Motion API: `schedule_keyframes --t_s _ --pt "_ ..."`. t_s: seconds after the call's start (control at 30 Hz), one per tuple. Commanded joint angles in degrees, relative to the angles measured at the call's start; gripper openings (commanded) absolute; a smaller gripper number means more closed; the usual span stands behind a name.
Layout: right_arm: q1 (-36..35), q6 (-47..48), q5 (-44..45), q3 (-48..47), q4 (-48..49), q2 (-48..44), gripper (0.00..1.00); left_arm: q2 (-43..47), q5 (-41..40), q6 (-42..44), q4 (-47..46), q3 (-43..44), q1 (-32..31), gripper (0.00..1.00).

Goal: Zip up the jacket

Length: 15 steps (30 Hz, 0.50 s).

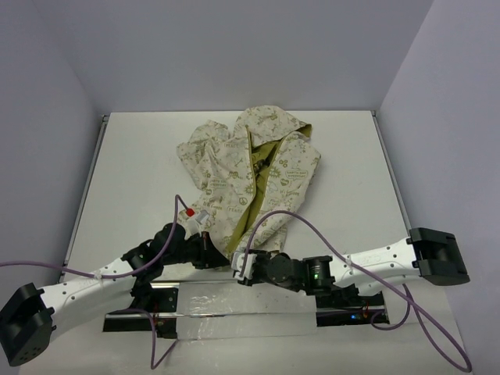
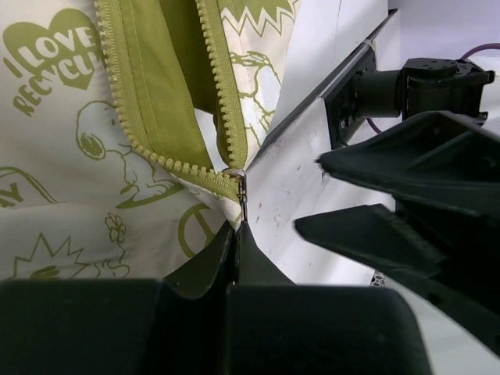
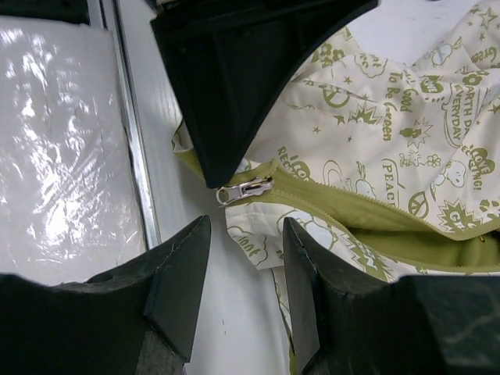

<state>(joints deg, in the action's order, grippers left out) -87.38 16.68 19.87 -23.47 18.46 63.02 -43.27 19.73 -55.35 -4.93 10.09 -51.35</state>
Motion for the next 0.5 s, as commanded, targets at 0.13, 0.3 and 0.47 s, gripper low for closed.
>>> schedule_keyframes --t_s 0.13,0.3,0.47 --pt "-1.6 4.0 2.9 -3.9 3.1 5.4 0.51 1.6 -0.7 -0.4 -0.2 0.2 -0.4 0.00" --pt "-1.5 5.0 2.3 -5.4 2.7 7.4 0.51 0.9 -0.3 -0.2 -0.7 0.3 -0.4 0.00" --pt "-1.6 5.9 2.2 -7.1 2.1 9.9 0.49 0.3 -0.2 -0.1 -0.9 0.3 -0.4 0.00"
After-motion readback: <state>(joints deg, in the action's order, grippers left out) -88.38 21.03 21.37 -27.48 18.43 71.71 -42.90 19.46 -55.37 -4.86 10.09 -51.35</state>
